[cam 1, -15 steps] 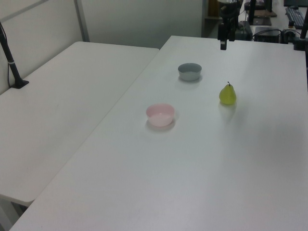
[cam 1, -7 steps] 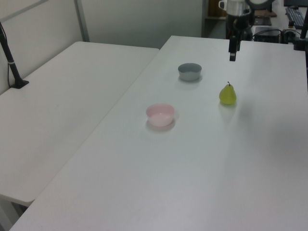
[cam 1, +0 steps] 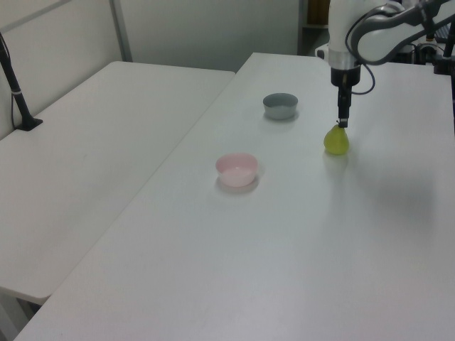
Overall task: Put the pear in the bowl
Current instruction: 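Lower the gripper onto the pear and close the fingers around it, then lift the grasped pear up off the table, then carry the pear over the pink bowl and lower it inside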
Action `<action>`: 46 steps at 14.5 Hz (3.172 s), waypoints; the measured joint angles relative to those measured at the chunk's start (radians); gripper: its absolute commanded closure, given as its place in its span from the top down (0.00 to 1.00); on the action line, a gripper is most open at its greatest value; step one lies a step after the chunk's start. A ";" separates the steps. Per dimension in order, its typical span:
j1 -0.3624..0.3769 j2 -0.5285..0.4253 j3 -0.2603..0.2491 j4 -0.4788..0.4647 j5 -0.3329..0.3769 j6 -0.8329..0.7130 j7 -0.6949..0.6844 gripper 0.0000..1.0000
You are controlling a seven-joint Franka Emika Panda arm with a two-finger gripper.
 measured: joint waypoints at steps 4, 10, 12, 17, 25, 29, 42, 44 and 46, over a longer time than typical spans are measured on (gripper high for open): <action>0.035 0.078 0.007 -0.001 -0.036 0.051 0.000 0.96; 0.036 0.094 0.008 -0.001 -0.089 0.051 0.000 0.88; 0.036 0.100 0.008 -0.001 -0.091 0.051 0.000 0.63; 0.036 0.107 0.014 0.003 -0.094 0.051 -0.001 0.16; 0.035 0.046 0.015 0.184 -0.085 -0.243 -0.023 0.12; 0.039 0.050 0.018 0.327 -0.038 -0.350 -0.047 0.12; 0.272 0.486 0.017 0.772 0.060 -0.122 0.273 0.11; 0.296 0.522 0.007 0.776 0.060 -0.068 0.298 0.11; 0.314 0.551 -0.001 0.784 0.060 -0.020 0.321 0.13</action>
